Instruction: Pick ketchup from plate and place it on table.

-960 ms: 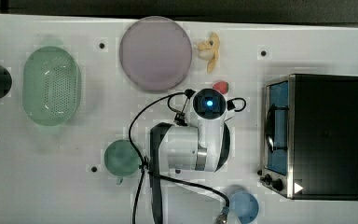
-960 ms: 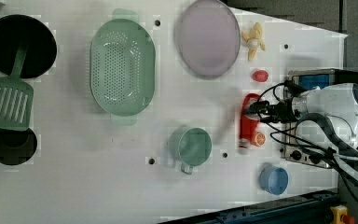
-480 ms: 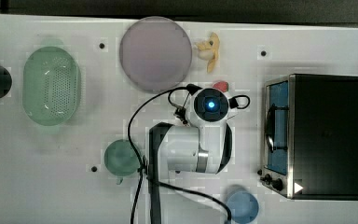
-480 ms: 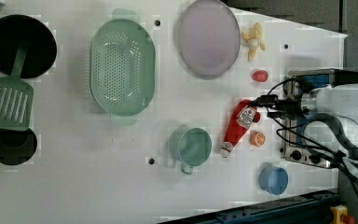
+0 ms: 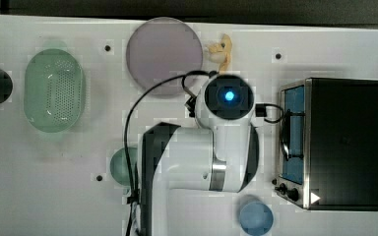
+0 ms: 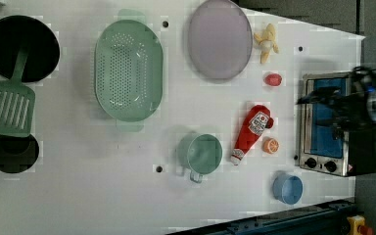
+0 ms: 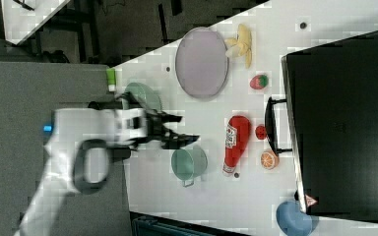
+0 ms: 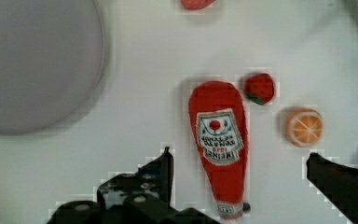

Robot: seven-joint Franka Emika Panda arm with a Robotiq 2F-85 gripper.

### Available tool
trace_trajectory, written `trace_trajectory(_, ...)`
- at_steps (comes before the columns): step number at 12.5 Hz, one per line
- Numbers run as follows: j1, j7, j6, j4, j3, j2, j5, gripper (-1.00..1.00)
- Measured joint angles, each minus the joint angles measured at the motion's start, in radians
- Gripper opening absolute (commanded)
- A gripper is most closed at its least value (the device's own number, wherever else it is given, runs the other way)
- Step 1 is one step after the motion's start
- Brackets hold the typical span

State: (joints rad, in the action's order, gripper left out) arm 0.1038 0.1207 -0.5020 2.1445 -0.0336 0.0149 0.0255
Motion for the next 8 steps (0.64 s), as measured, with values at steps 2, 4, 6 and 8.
trace_trajectory(2,-0.001,-0.041,0.142,-0.117,0.002,-0.052,0.001,1.0)
trace_trajectory(4,-0.002,-0.069,0.207,-0.218,0.003,-0.089,0.0,1.0)
trace_trajectory(6,-0.003,-0.085,0.273,-0.31,0.005,-0.098,-0.005,1.0)
trace_trajectory(8,-0.004,-0.093,0.335,-0.356,0.0,-0.101,-0.008,1.0)
